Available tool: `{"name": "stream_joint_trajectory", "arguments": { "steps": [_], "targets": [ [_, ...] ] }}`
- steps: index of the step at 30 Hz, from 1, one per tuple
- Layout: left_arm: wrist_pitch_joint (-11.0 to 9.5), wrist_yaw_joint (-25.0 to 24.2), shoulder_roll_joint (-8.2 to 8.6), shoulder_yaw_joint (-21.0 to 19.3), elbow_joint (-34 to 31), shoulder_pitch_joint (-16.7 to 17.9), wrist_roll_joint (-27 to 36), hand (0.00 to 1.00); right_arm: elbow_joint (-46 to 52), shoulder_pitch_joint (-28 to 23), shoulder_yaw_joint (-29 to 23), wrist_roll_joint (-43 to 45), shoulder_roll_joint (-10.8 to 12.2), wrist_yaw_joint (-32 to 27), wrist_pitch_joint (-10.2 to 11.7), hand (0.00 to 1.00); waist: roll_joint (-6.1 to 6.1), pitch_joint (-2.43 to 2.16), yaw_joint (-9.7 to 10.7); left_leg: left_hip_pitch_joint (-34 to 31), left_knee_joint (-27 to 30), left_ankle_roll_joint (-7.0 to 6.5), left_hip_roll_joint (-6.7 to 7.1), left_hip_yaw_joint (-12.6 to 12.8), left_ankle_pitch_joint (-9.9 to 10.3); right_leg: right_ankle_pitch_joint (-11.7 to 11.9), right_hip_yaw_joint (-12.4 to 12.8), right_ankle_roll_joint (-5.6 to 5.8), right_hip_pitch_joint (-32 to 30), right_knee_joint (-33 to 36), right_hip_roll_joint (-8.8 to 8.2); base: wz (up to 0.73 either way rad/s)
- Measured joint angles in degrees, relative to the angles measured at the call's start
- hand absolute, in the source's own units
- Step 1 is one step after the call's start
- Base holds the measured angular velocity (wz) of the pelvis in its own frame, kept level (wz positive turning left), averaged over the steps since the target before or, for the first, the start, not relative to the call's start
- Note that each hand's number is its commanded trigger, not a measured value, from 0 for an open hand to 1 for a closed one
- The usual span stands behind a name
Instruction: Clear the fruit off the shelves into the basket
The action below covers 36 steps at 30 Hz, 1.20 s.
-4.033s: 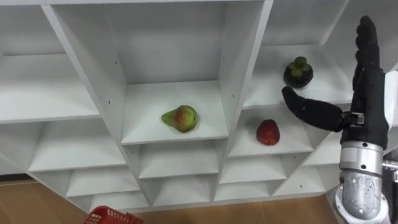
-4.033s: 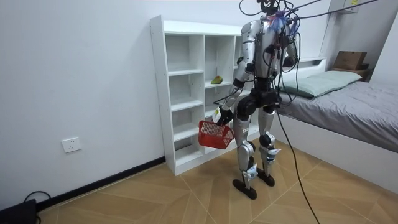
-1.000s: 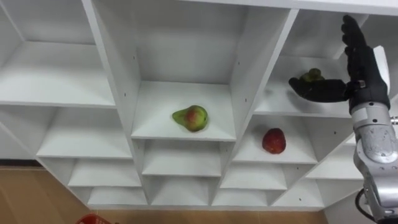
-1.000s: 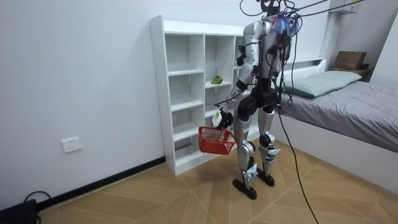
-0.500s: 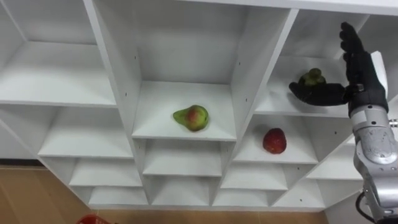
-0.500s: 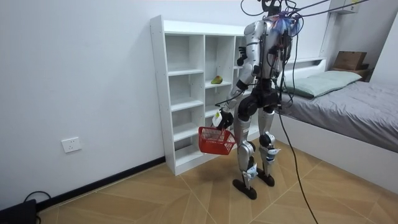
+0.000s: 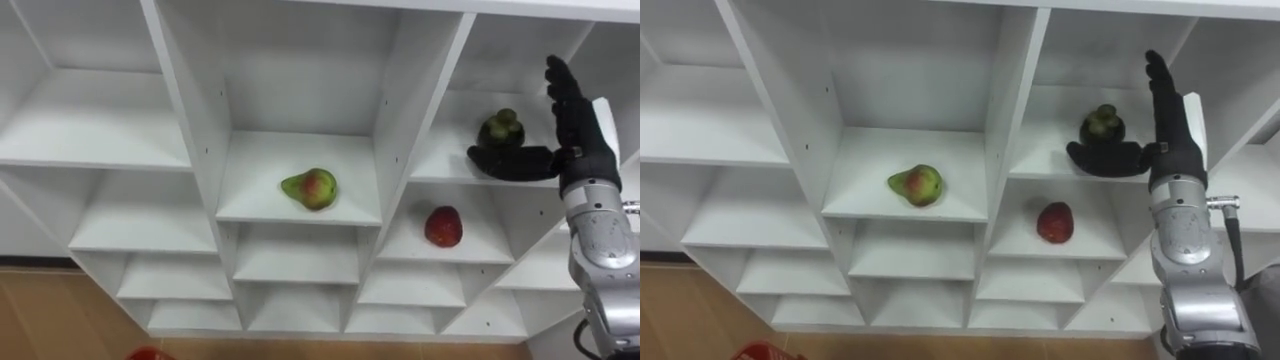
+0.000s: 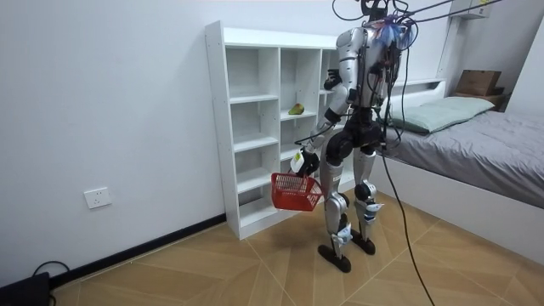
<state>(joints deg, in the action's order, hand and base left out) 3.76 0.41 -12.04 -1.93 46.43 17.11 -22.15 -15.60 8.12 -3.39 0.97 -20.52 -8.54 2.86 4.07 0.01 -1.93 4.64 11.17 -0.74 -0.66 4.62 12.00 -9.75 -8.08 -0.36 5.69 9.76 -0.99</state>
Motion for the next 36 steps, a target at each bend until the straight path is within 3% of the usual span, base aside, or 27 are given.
{"name": "stream_joint_trajectory", "arguments": {
  "steps": [9,16,24,32,36],
  "targets": [
    [0.1,-0.7,-0.02,0.4,3.1,-0.4,0.1,1.0,-4.2,0.0,0.5,1.2,0.0,1.6,-0.2,0.0,-0.19,0.17,0.0,-0.2,-0.2,0.01,-0.01,-0.1,0.0,0.0,0.0,-0.02,0.3,0.1,0.0,0.0],
    [0.1,-1.1,-0.04,1.0,3.1,-0.5,0.1,1.0,-6.1,0.3,0.9,1.3,0.0,1.9,0.3,0.0,0.15,0.17,0.1,-0.1,0.0,-0.01,0.13,-0.1,-0.1,0.0,0.0,-0.02,0.3,-0.1,-0.1,0.0],
    [0.1,-1.1,-0.06,1.0,3.1,-0.6,0.1,1.0,-6.3,0.5,0.9,1.3,0.0,3.2,0.3,0.0,0.79,0.47,0.1,-0.2,0.1,-0.01,0.15,-0.1,-0.1,0.0,-0.1,-0.02,0.3,-0.1,-0.13,0.0],
    [0.2,-1.6,-0.16,1.0,3.1,-0.6,0.1,1.0,-6.3,0.5,0.9,1.6,-0.1,5.7,-0.4,0.0,1.57,0.06,0.1,-0.3,0.1,-0.02,0.18,-0.1,-0.1,0.0,0.0,-0.01,0.2,-0.1,-0.16,0.0],
    [0.6,-2.1,-0.18,0.9,3.0,-0.6,0.1,1.0,-6.3,0.5,1.0,2.0,-0.1,6.5,-0.6,0.0,1.65,0.09,-0.1,-0.2,0.1,-0.02,0.12,-0.1,-0.1,0.0,-0.1,-0.01,0.2,-0.1,-0.13,0.0]
  ]
}}
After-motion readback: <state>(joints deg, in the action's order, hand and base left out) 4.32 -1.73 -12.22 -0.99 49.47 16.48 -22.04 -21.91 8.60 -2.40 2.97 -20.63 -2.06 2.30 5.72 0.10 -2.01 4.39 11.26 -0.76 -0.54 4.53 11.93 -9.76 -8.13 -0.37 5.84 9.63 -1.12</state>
